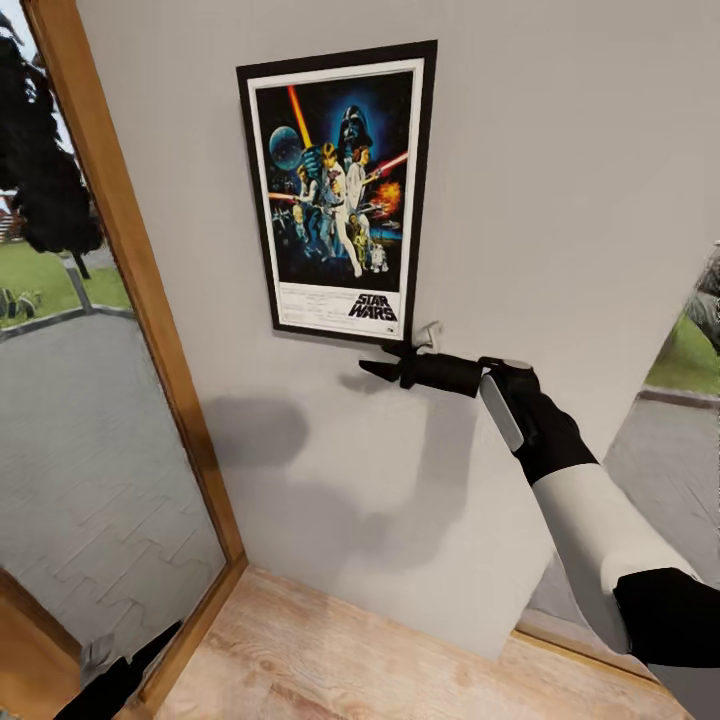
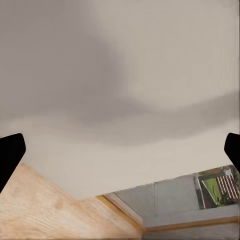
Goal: Pick up the poster from the kitchen countertop and hang it on one of the wall nails in the kitchen.
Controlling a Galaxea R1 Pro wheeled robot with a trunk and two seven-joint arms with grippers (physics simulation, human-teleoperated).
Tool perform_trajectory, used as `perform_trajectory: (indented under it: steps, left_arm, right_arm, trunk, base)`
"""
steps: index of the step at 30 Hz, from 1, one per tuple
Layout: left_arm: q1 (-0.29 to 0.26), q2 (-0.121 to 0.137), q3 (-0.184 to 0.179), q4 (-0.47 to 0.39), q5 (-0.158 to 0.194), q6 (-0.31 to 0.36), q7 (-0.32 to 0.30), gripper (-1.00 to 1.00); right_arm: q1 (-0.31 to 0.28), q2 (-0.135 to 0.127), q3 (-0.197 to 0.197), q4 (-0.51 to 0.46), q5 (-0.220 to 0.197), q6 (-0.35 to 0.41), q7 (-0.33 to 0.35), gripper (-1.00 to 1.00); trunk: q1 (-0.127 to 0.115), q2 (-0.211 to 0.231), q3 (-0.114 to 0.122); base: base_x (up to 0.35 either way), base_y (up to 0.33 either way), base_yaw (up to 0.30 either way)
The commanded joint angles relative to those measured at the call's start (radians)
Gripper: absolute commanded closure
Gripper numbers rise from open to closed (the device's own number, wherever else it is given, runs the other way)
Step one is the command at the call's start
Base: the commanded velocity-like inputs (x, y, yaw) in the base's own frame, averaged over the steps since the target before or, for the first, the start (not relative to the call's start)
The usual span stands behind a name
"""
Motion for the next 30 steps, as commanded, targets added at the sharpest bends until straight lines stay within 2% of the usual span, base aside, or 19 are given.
perform_trajectory:
  steps: [1,15,20,23,24,26,28,29,30]
  left_arm:
    - [-0.001,0.001,-0.009,-0.001,0.008,-0.004,-0.002,-1.00]
    - [-0.001,0.002,-0.007,-0.001,0.008,-0.004,-0.006,-1.00]
    - [0.000,0.002,-0.007,-0.001,0.008,-0.005,-0.015,-1.00]
    - [-0.001,0.001,-0.008,-0.002,0.008,-0.005,-0.027,-1.00]
    - [-0.001,0.000,-0.008,-0.002,0.008,-0.006,-0.030,-1.00]
    - [-0.001,-0.001,-0.008,-0.002,0.008,-0.006,-0.034,-1.00]
    - [-0.001,-0.002,-0.010,-0.003,0.007,-0.007,-0.043,-1.00]
    - [-0.001,-0.004,-0.011,-0.006,0.006,-0.007,-0.064,-1.00]
    - [-0.001,-0.004,-0.012,-0.007,0.006,-0.008,-0.072,-1.00]
  right_arm:
    - [-0.001,-0.001,0.003,0.000,-0.010,0.008,-0.002,-1.00]
    - [0.000,-0.001,0.003,0.003,-0.023,0.007,0.001,-1.00]
    - [0.034,-0.006,-0.002,0.007,-0.029,0.002,0.003,-1.00]
    - [0.100,-0.014,-0.052,0.006,-0.030,-0.022,0.009,-1.00]
    - [0.151,-0.017,-0.101,0.004,-0.030,-0.058,0.023,-1.00]
    - [0.207,-0.020,-0.134,0.003,-0.029,-0.089,0.045,-1.00]
    - [0.271,-0.033,-0.152,0.003,-0.028,-0.107,0.063,-1.00]
    - [0.337,-0.058,-0.162,0.004,-0.027,-0.123,0.073,-1.00]
    - [0.358,-0.066,-0.164,0.004,-0.026,-0.130,0.075,-1.00]
  trunk:
    - [0.000,-0.002,-0.002]
    - [0.000,-0.002,-0.002]
    - [0.000,-0.002,-0.002]
    - [0.000,-0.002,-0.002]
    - [0.000,-0.002,-0.002]
    - [0.000,-0.002,-0.002]
    - [0.000,-0.002,-0.002]
    - [0.000,-0.002,-0.002]
    - [0.000,-0.002,-0.002]
  base:
    - [-0.329,0.000,0.000]
    - [-0.336,0.000,0.000]
    - [-0.338,0.000,0.000]
    - [-0.338,0.000,0.000]
    - [-0.258,0.000,0.000]
    - [-0.169,0.000,0.000]
    - [-0.076,0.000,0.000]
    - [-0.035,0.000,0.000]
    - [-0.028,0.000,0.000]
